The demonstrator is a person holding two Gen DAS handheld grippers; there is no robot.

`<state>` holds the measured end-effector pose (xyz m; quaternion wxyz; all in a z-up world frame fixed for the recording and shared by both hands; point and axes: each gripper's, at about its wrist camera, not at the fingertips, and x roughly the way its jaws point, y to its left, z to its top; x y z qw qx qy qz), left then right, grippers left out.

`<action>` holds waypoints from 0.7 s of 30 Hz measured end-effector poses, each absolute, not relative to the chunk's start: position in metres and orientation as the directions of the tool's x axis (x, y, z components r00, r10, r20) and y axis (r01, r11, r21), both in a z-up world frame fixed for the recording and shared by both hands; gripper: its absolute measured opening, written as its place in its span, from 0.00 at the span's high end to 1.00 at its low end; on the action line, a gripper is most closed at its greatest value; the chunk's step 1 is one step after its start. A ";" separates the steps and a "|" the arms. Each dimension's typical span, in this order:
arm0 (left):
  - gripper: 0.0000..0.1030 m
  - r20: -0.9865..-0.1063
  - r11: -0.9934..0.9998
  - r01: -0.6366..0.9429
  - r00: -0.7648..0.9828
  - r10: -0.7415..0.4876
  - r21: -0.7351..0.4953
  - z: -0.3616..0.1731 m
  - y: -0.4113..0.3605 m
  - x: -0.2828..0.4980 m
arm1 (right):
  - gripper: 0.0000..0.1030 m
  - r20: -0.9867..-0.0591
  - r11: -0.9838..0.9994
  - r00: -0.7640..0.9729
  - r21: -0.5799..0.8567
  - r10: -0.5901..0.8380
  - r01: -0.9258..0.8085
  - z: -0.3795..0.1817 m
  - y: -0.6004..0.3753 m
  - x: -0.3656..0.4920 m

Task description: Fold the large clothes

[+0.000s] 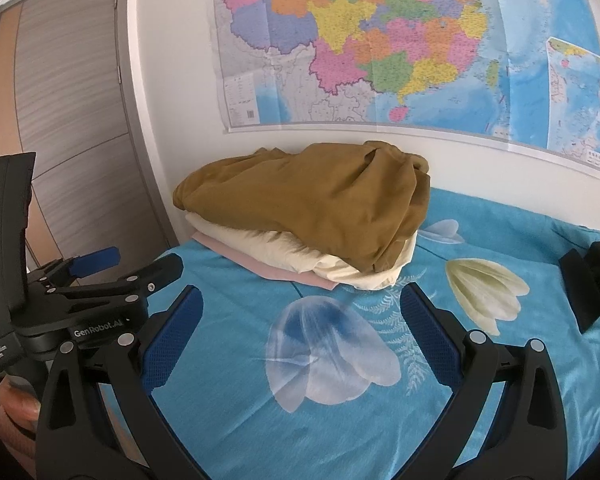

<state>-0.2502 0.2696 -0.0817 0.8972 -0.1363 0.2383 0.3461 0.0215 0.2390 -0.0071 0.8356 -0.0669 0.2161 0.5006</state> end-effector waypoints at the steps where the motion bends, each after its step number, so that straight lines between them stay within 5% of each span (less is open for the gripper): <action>1: 0.06 -0.521 0.723 -0.686 0.647 0.556 -0.079 -0.082 0.270 -0.250 | 0.05 -0.425 0.488 0.404 0.107 0.810 -0.866 -0.007 0.239 0.022; 21: 0.06 -0.517 0.730 -0.680 0.653 0.553 -0.078 -0.080 0.270 -0.249 | 0.05 -0.425 0.485 0.401 0.107 0.811 -0.868 -0.007 0.236 0.021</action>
